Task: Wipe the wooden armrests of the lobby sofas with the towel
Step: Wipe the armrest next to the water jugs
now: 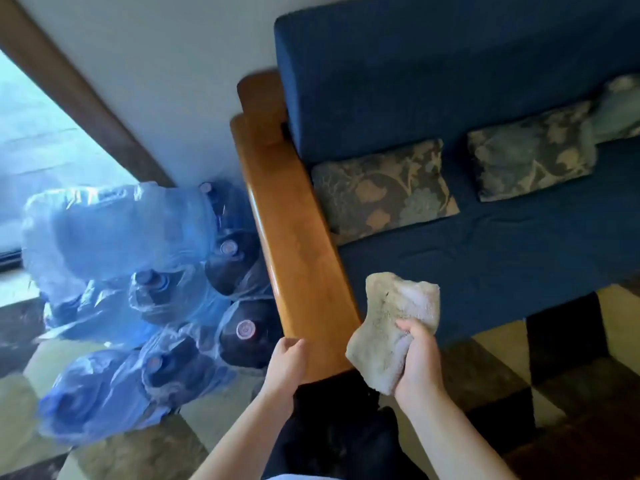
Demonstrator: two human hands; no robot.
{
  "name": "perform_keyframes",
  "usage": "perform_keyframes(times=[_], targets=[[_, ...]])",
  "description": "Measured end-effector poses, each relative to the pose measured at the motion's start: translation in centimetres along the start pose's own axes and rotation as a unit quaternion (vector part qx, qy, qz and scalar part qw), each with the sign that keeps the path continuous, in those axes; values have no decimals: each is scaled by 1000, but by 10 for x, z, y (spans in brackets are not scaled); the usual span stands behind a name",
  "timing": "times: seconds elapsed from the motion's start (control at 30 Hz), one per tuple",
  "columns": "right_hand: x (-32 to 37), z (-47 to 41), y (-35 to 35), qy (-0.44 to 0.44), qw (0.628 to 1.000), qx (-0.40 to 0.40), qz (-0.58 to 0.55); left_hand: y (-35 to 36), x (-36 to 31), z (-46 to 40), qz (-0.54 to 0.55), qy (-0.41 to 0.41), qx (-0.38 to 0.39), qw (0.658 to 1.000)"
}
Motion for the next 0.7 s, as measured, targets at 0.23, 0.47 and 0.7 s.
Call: perform_keyframes(times=[0.23, 0.47, 0.7], targets=[[-79, -9, -8, -78, 977, -41, 192, 7, 60, -28, 24, -8, -58, 998], [-185, -74, 26, -303, 877, 90, 361, -4, 63, -99, 40, 63, -133, 988], [-228, -131, 40, -516, 611, 70, 596, -48, 17, -169, 37, 97, -74, 992]])
Point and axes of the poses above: each hand's wrist, its own z-axis away from the middle knuckle, its own y-axis out of the palm, x = y × z, the point moved 1 cm from there along -z, towards the middle knuckle, and after that the axes turned 12 degrees about -y, right-handed, at the moved point
